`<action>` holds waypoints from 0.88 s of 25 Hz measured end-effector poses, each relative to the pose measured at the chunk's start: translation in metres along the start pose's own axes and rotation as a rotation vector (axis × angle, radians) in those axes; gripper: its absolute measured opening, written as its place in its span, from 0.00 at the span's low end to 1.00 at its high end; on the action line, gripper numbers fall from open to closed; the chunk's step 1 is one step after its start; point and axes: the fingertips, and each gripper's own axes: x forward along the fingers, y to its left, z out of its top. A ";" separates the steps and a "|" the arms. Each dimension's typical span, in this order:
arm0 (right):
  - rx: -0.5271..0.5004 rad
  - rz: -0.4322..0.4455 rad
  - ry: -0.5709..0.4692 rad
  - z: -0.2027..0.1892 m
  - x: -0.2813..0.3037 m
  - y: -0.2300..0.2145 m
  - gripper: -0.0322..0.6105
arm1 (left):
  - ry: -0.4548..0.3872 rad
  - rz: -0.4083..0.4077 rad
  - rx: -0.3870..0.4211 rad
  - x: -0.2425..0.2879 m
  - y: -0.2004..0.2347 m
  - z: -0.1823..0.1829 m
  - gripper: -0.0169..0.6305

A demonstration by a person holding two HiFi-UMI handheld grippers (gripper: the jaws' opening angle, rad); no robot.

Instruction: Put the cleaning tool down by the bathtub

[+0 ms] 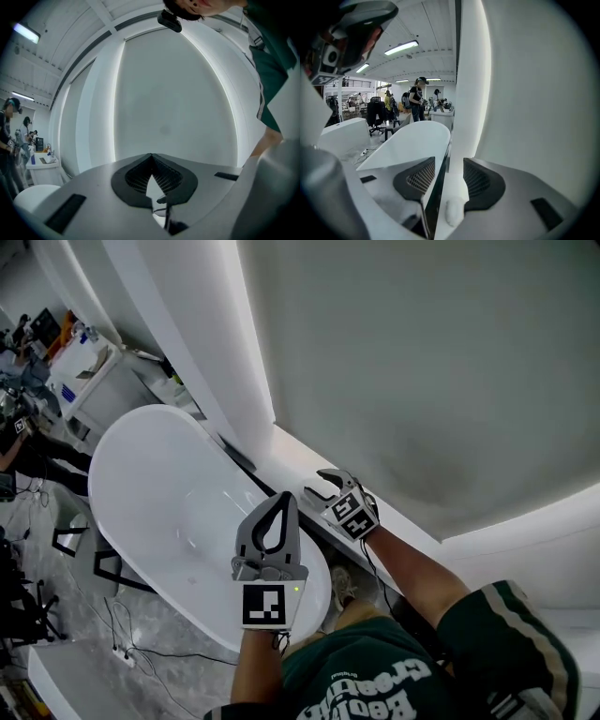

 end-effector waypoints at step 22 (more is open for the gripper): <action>-0.009 -0.096 -0.544 0.183 -0.214 0.057 0.35 | -0.097 -0.094 0.055 -0.054 -0.012 0.059 0.03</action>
